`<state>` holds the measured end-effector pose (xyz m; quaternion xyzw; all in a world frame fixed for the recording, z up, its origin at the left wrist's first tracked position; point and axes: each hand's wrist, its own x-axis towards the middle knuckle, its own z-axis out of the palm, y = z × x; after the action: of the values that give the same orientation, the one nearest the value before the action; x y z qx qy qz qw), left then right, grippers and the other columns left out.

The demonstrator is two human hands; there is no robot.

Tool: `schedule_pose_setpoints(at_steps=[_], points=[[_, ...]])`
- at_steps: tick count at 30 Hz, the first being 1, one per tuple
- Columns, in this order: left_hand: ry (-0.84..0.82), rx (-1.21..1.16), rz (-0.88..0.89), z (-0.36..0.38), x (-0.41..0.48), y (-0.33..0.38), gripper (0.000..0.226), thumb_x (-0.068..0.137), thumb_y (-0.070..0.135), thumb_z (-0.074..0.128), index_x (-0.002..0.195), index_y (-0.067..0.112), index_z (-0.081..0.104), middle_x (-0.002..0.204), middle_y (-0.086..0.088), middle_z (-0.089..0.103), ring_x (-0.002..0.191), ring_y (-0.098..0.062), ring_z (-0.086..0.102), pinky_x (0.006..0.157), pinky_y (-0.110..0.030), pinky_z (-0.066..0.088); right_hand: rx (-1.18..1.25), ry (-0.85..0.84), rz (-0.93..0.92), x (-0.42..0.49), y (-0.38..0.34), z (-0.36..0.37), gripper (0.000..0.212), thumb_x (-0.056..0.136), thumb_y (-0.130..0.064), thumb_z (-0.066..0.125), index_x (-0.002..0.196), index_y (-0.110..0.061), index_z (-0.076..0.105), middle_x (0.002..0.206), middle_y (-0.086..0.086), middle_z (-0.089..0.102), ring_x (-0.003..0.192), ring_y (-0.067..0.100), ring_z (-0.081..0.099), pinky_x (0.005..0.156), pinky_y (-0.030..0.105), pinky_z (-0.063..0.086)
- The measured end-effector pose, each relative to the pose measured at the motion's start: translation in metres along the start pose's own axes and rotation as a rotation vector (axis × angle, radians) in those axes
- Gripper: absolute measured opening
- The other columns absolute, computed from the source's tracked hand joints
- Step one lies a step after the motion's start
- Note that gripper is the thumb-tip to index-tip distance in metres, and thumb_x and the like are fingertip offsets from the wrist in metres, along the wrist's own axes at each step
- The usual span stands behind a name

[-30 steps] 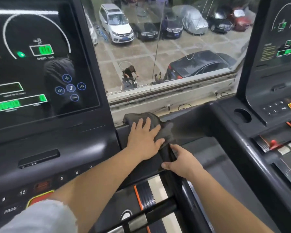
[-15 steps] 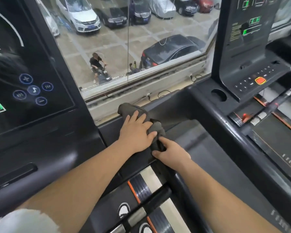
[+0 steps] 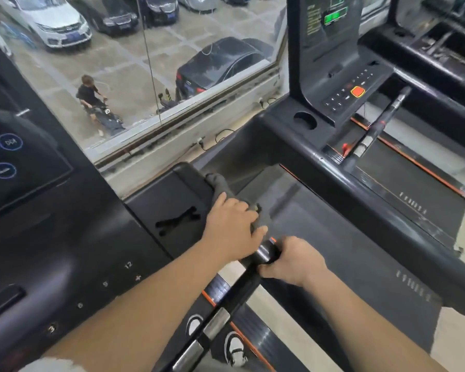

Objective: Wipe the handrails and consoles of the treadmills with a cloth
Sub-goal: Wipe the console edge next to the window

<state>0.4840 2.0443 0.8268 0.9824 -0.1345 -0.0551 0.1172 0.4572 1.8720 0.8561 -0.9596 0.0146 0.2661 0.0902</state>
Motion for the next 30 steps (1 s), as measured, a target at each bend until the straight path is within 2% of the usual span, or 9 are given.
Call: schedule_pose_setpoints(at_steps=[3, 5, 9, 12, 16, 20, 24, 27, 30], points=[[0.054, -0.091, 0.275, 0.017, -0.033, -0.004, 0.053, 0.092, 0.065, 0.046, 0.119, 0.028, 0.072, 0.128, 0.001, 0.066, 0.132, -0.022, 0.051, 0.125, -0.046, 0.021, 0.025, 0.080, -0.018, -0.005, 0.001, 0.006, 0.041, 0.059, -0.058, 0.073, 0.074, -0.026, 0.053, 0.072, -0.007, 0.060, 0.077, 0.020, 0.066, 0.061, 0.027, 0.048], [0.071, -0.060, 0.346, 0.016, -0.025, -0.028, 0.054, 0.092, 0.066, 0.048, 0.125, 0.028, 0.069, 0.130, 0.002, 0.065, 0.132, -0.021, 0.052, 0.124, -0.046, 0.025, 0.055, 0.094, -0.019, -0.006, 0.003, 0.009, 0.043, 0.058, -0.060, 0.072, 0.077, -0.024, 0.059, 0.073, -0.007, 0.065, 0.074, 0.019, 0.066, 0.062, 0.029, 0.054], [0.125, 0.011, 0.082, 0.003, 0.011, -0.049, 0.059, 0.090, 0.070, 0.040, 0.118, 0.028, 0.071, 0.113, 0.001, 0.069, 0.118, -0.024, 0.059, 0.121, -0.048, 0.026, 0.054, 0.107, -0.007, -0.006, 0.004, 0.012, 0.047, 0.055, -0.063, 0.071, 0.075, -0.021, 0.062, 0.068, -0.004, 0.063, 0.065, 0.015, 0.062, 0.056, 0.028, 0.053], [0.146, -0.040, -0.096, 0.011, 0.003, -0.028, 0.056, 0.092, 0.067, 0.041, 0.116, 0.027, 0.072, 0.120, -0.002, 0.068, 0.127, -0.026, 0.053, 0.122, -0.053, 0.024, 0.077, 0.120, -0.003, -0.007, 0.008, 0.015, 0.047, 0.056, -0.063, 0.071, 0.076, -0.021, 0.063, 0.068, -0.004, 0.064, 0.064, 0.013, 0.061, 0.057, 0.029, 0.053], [0.193, -0.077, 0.044, 0.032, -0.047, -0.001, 0.052, 0.096, 0.056, 0.044, 0.133, 0.026, 0.067, 0.145, -0.004, 0.058, 0.145, -0.028, 0.041, 0.121, -0.056, 0.029, 0.122, 0.135, -0.043, -0.004, 0.011, 0.019, 0.046, 0.055, -0.063, 0.073, 0.076, -0.023, 0.062, 0.073, -0.004, 0.065, 0.071, 0.017, 0.064, 0.059, 0.029, 0.051], [0.180, -0.008, 0.252, 0.028, -0.044, -0.028, 0.054, 0.095, 0.057, 0.042, 0.139, 0.032, 0.063, 0.145, -0.002, 0.060, 0.142, -0.024, 0.047, 0.120, -0.051, 0.035, 0.118, 0.107, -0.047, -0.002, 0.013, 0.017, 0.048, 0.052, -0.065, 0.073, 0.077, -0.026, 0.061, 0.075, -0.008, 0.065, 0.074, 0.016, 0.066, 0.058, 0.027, 0.048], [0.106, -0.014, -0.034, 0.009, 0.001, -0.033, 0.048, 0.097, 0.059, 0.047, 0.133, 0.032, 0.064, 0.140, -0.002, 0.061, 0.142, -0.022, 0.044, 0.125, -0.047, 0.019, 0.071, 0.111, -0.049, -0.005, 0.009, 0.017, 0.045, 0.057, -0.065, 0.073, 0.079, -0.026, 0.062, 0.073, -0.007, 0.064, 0.070, 0.015, 0.064, 0.058, 0.029, 0.051], [0.132, -0.031, -0.143, 0.011, -0.003, 0.000, 0.042, 0.095, 0.056, 0.049, 0.119, 0.029, 0.070, 0.131, -0.002, 0.064, 0.137, -0.025, 0.046, 0.124, -0.050, 0.020, 0.223, 0.017, -0.126, -0.010, 0.023, 0.012, 0.042, 0.060, -0.061, 0.080, 0.087, -0.033, 0.065, 0.080, -0.010, 0.069, 0.078, 0.012, 0.067, 0.073, 0.032, 0.056], [0.182, -0.112, 0.076, 0.033, -0.044, 0.021, 0.048, 0.095, 0.057, 0.046, 0.126, 0.029, 0.070, 0.139, -0.001, 0.062, 0.142, -0.024, 0.044, 0.125, -0.050, 0.022, 0.461, -0.165, -0.230, -0.023, 0.056, 0.000, 0.052, 0.061, -0.044, 0.092, 0.107, -0.046, 0.067, 0.104, -0.022, 0.073, 0.102, -0.002, 0.067, 0.096, 0.026, 0.052]])
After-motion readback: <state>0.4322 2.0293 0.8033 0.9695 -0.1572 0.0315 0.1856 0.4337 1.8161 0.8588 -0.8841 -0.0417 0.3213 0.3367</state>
